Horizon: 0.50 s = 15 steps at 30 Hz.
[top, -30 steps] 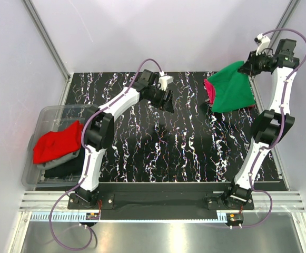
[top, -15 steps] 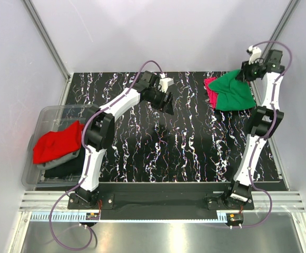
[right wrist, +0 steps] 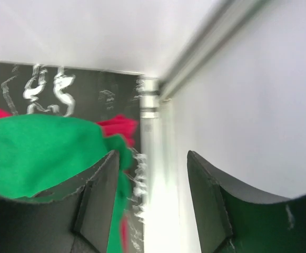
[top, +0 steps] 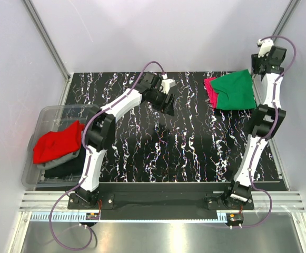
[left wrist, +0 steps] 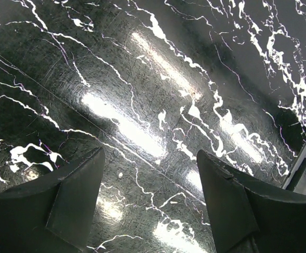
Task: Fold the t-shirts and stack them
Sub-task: Neatly place the folded tshirt to the corner
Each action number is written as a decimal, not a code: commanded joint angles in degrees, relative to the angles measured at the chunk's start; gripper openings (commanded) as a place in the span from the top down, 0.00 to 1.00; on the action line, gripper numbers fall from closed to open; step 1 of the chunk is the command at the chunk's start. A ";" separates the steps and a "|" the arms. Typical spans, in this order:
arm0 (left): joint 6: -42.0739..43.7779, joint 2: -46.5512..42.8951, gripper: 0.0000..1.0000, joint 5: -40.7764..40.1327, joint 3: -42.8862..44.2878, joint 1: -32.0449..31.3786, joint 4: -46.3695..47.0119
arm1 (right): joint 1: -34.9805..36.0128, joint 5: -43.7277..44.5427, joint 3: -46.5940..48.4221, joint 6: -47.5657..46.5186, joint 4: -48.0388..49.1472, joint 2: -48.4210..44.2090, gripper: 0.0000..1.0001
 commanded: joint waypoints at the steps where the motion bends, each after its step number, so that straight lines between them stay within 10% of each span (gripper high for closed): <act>1: 0.77 -1.75 0.24 -1.70 2.61 -0.22 0.62 | 1.48 8.54 -10.10 -3.97 15.13 -13.62 0.39; 6: 0.24 -1.40 0.24 -0.03 3.23 0.49 0.53 | 2.63 -14.79 -16.98 -6.71 1.61 -17.43 0.41; 15: -0.20 -3.24 0.24 2.08 -0.11 2.15 0.53 | 10.72 -18.69 -5.49 -6.10 -8.55 -6.55 0.57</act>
